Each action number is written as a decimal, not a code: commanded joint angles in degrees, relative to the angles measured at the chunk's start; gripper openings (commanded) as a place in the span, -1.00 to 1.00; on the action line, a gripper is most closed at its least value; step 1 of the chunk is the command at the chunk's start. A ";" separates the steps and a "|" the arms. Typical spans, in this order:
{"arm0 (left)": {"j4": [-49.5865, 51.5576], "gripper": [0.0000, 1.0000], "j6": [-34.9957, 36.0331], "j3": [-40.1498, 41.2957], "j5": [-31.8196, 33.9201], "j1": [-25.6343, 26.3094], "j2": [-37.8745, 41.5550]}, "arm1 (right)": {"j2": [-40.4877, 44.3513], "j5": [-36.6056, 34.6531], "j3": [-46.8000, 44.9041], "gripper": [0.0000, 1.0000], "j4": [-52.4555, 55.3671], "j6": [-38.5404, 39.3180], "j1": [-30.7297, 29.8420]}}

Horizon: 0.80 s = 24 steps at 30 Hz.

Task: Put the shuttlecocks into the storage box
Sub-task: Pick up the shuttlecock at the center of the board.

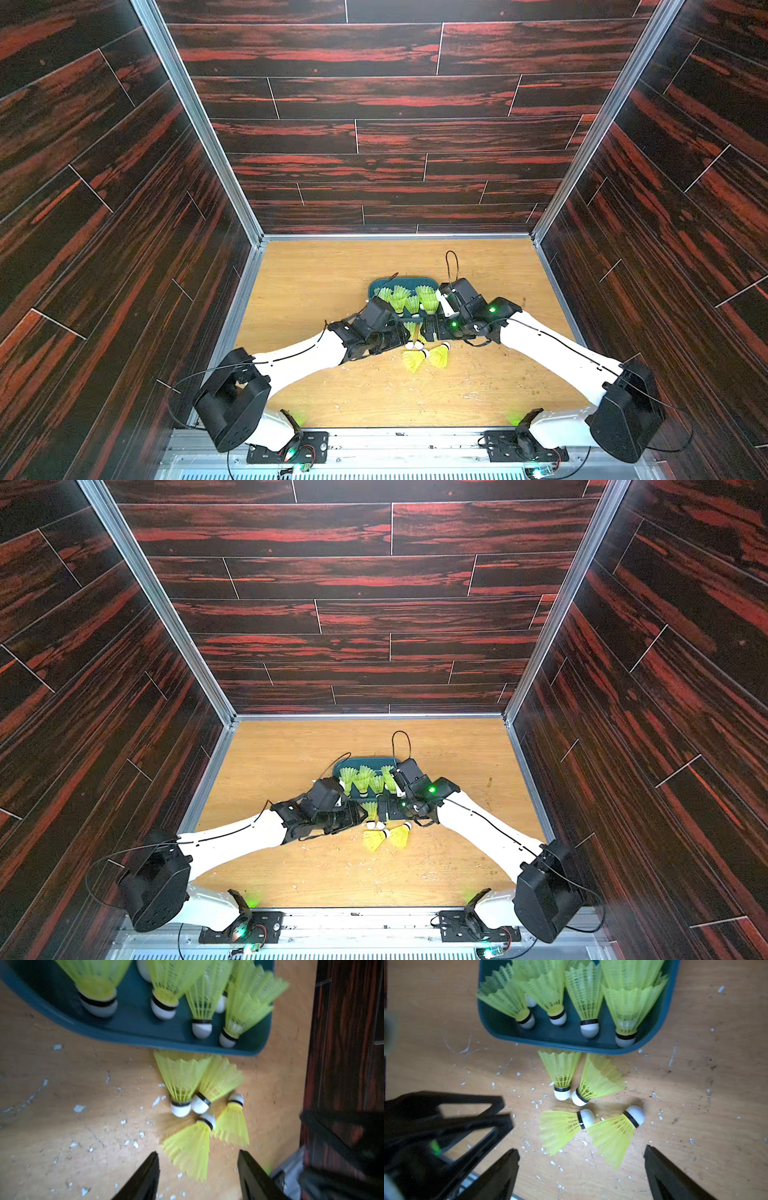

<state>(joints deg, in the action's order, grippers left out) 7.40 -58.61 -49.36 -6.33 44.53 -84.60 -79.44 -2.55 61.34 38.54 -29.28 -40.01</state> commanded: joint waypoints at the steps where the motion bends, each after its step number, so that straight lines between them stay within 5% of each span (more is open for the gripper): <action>1: -3.86 0.23 -3.10 1.94 4.50 0.47 -1.40 | 1.03 0.48 0.38 0.96 0.90 1.14 0.32; 24: -4.24 0.10 -2.54 -3.16 6.24 3.36 -12.93 | 1.06 0.70 0.49 0.95 -0.04 0.37 3.31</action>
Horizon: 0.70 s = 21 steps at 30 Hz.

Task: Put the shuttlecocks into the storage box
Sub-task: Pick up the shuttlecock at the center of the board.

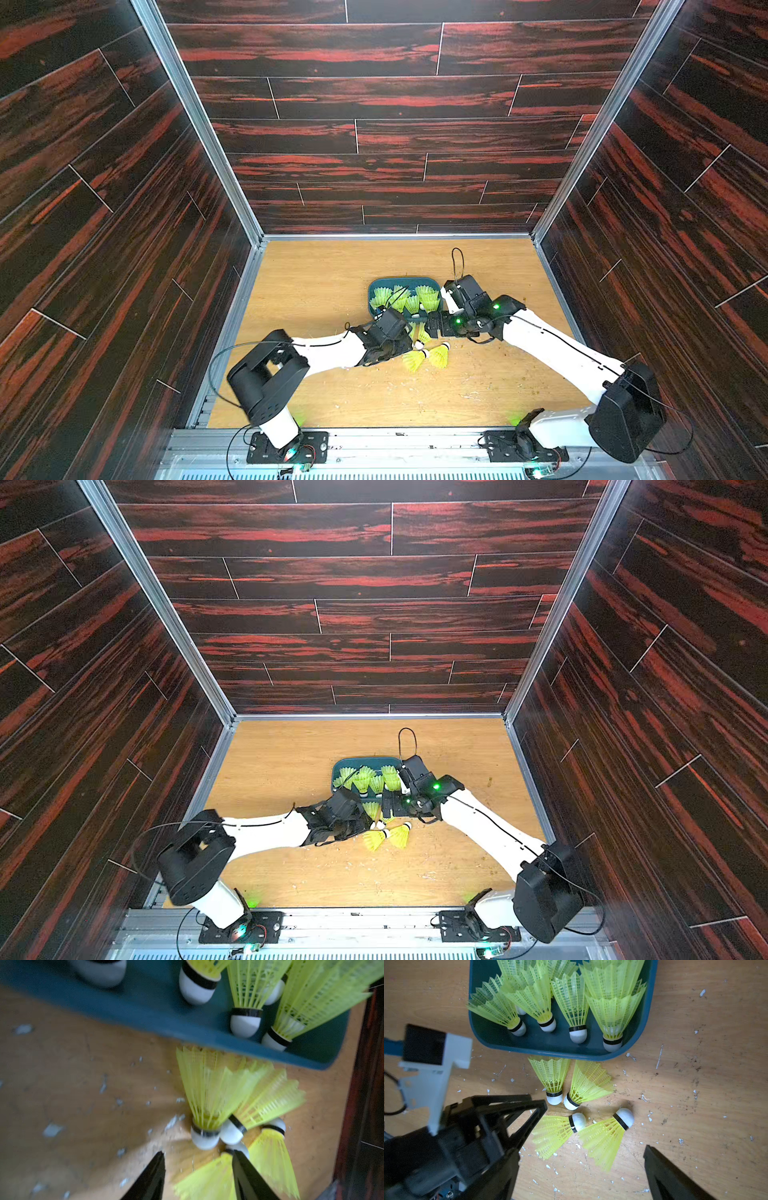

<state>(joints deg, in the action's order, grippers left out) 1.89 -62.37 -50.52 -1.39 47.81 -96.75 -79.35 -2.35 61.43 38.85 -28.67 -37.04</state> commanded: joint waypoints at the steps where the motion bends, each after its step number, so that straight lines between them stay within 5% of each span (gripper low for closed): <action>1: 1.43 0.09 1.26 -2.35 1.30 0.11 -1.11 | 0.98 0.50 0.28 0.95 -0.35 -0.25 0.42; 21: 11.20 -0.12 4.90 -9.03 3.46 1.75 -7.10 | 0.76 2.30 -1.40 0.95 -2.64 -0.07 2.53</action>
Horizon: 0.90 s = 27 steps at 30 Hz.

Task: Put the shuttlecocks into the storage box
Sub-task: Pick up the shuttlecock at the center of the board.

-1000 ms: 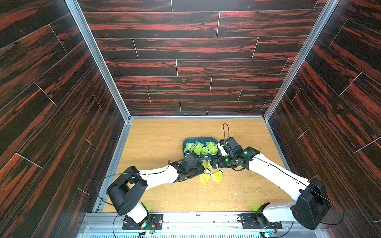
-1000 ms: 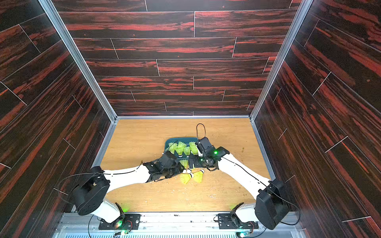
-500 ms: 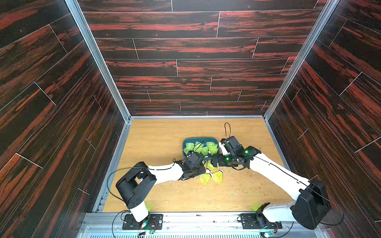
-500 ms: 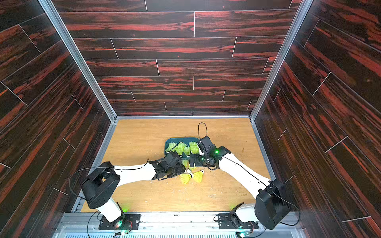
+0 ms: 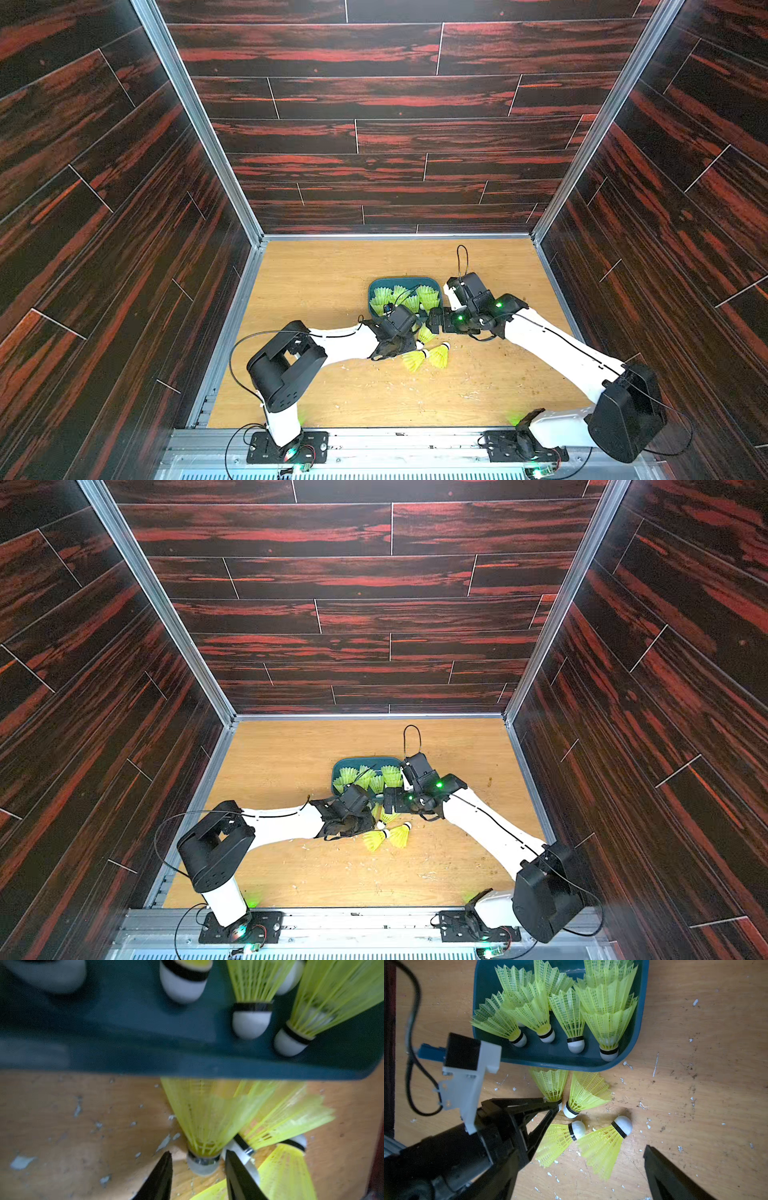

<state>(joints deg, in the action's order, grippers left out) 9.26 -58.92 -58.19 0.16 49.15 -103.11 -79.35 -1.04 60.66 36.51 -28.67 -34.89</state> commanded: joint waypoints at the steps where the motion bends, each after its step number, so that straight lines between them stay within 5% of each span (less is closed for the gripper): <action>1: 3.96 -0.12 1.60 -1.38 2.26 0.47 -0.89 | 0.62 1.04 -0.63 0.95 -0.47 -0.07 0.48; 15: 5.84 -0.46 5.30 -2.26 3.97 0.53 -0.92 | 0.73 1.48 -0.63 0.95 -0.52 0.01 0.73; 27: 11.22 -0.51 6.84 2.98 4.94 0.55 13.21 | 0.46 1.65 0.54 0.93 -0.83 0.28 0.97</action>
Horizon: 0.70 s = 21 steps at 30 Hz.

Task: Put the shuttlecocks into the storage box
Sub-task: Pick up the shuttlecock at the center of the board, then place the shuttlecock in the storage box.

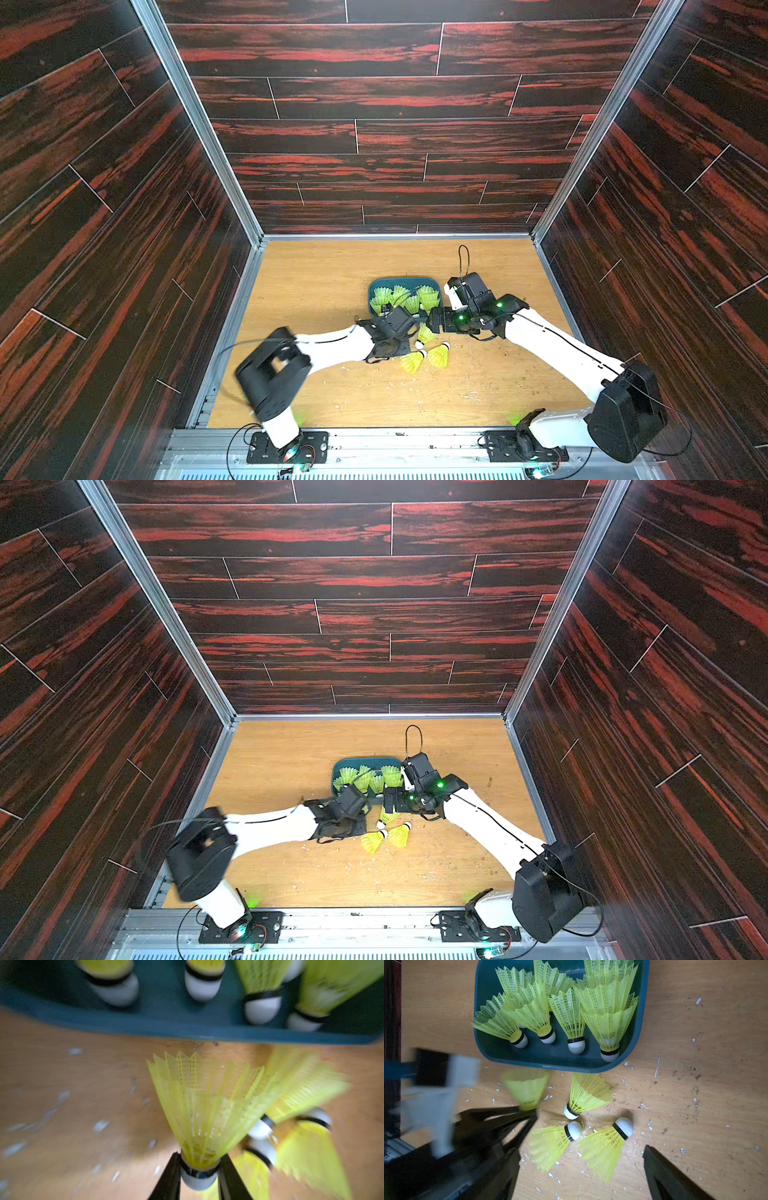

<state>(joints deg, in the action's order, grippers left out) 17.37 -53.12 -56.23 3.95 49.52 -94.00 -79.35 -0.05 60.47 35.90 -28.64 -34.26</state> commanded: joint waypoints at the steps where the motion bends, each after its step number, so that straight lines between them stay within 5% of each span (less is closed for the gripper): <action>1: 3.58 -0.51 0.71 1.28 1.00 0.21 5.27 | 0.42 0.67 1.02 0.93 -0.22 0.25 0.32; 11: 7.76 -0.52 -0.18 -0.67 2.29 -0.83 15.06 | -0.52 0.41 5.84 0.93 0.75 0.86 0.41; 21: 9.91 -0.51 4.94 -13.20 -6.42 -14.56 10.37 | -6.08 3.41 12.05 0.91 -0.33 0.79 0.89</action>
<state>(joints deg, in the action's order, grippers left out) 25.85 -51.13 -65.95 0.86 37.43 -81.12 -83.37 1.61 70.28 35.88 -28.23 -33.91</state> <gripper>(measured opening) 0.307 0.959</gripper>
